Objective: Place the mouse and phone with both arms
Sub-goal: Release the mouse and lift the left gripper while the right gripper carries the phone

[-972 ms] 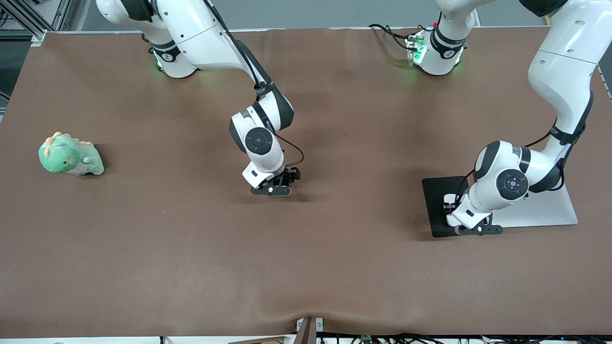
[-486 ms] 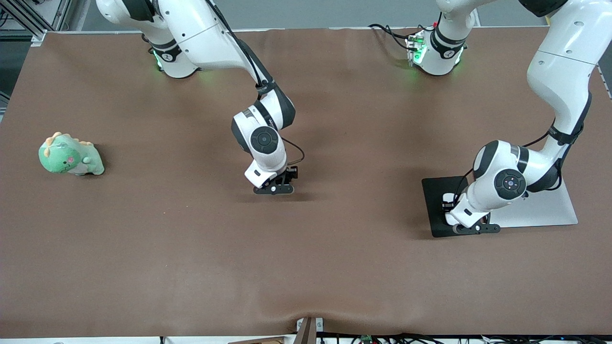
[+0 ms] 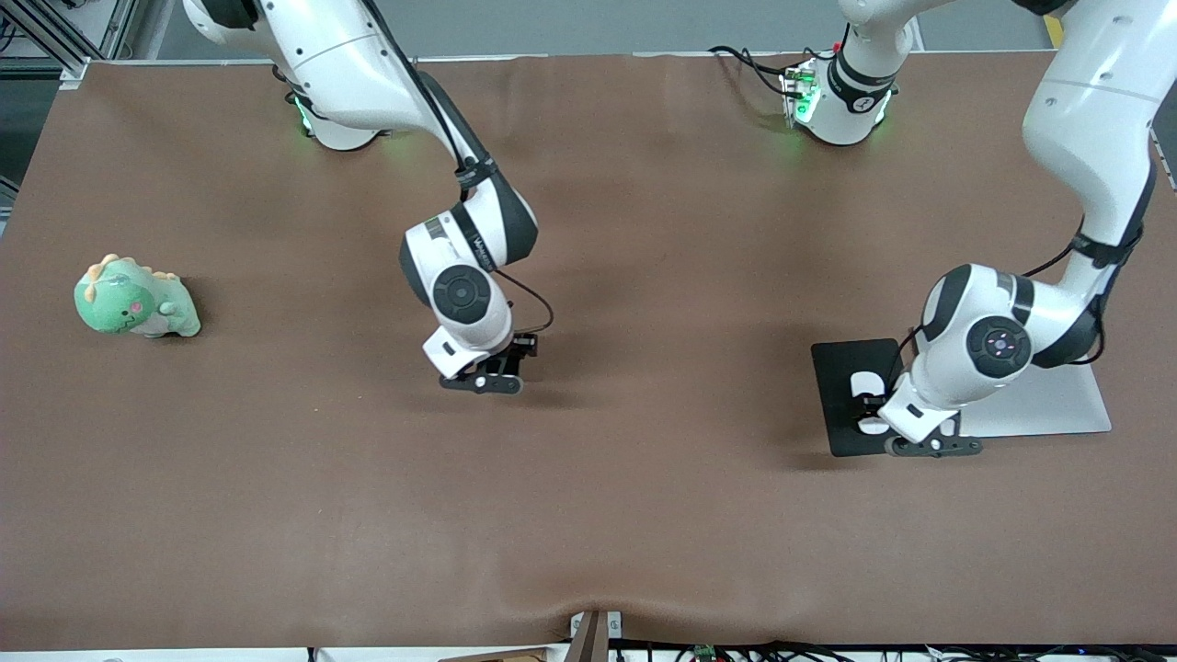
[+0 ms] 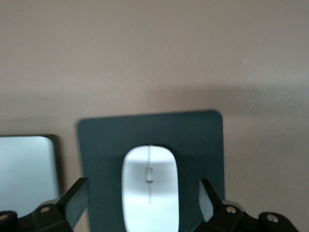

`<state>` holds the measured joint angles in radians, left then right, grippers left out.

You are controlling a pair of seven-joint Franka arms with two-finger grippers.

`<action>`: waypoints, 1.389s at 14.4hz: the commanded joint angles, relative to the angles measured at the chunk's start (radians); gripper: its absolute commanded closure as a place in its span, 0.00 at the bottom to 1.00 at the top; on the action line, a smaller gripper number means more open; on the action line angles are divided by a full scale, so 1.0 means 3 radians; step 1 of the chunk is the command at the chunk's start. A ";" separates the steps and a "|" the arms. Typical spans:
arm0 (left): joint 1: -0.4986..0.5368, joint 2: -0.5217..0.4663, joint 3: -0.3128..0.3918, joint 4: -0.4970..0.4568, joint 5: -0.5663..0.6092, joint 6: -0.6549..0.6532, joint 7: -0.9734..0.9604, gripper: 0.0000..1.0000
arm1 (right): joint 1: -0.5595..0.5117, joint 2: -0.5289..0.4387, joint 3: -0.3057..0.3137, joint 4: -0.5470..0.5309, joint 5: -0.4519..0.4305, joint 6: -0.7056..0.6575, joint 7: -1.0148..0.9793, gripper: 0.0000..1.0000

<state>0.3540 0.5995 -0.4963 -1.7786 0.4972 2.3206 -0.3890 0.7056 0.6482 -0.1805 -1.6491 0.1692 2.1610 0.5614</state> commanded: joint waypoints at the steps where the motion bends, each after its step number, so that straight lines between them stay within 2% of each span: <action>1: 0.0037 -0.0356 -0.0110 0.0160 0.0045 -0.0417 -0.0033 0.00 | -0.0260 -0.0222 0.0054 -0.0184 -0.0037 -0.0080 -0.0030 1.00; 7: 0.0042 -0.0709 -0.0283 0.0697 0.0000 -0.1332 0.0023 0.00 | -0.0705 -0.0733 0.0044 -0.0715 -0.0058 -0.0152 -0.0571 1.00; 11: 0.0047 -0.0858 -0.0284 0.1188 -0.0537 -0.1967 0.0278 0.00 | -0.1109 -0.1030 0.0044 -0.1093 -0.0063 -0.0122 -0.1164 1.00; 15: 0.0073 -0.1169 -0.0279 0.1291 -0.0746 -0.2259 0.0453 0.00 | -0.1472 -0.1209 0.0024 -0.1283 -0.0093 -0.0111 -0.1655 1.00; 20: 0.0123 -0.1364 -0.0278 0.1291 -0.0977 -0.2346 0.0652 0.00 | -0.1916 -0.1327 0.0029 -0.1640 -0.0425 0.0195 -0.2115 1.00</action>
<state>0.3644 0.2145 -0.5724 -1.3856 0.2455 1.6347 -0.2356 0.1912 0.3106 -0.1902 -2.0553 0.0818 2.1669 -0.0144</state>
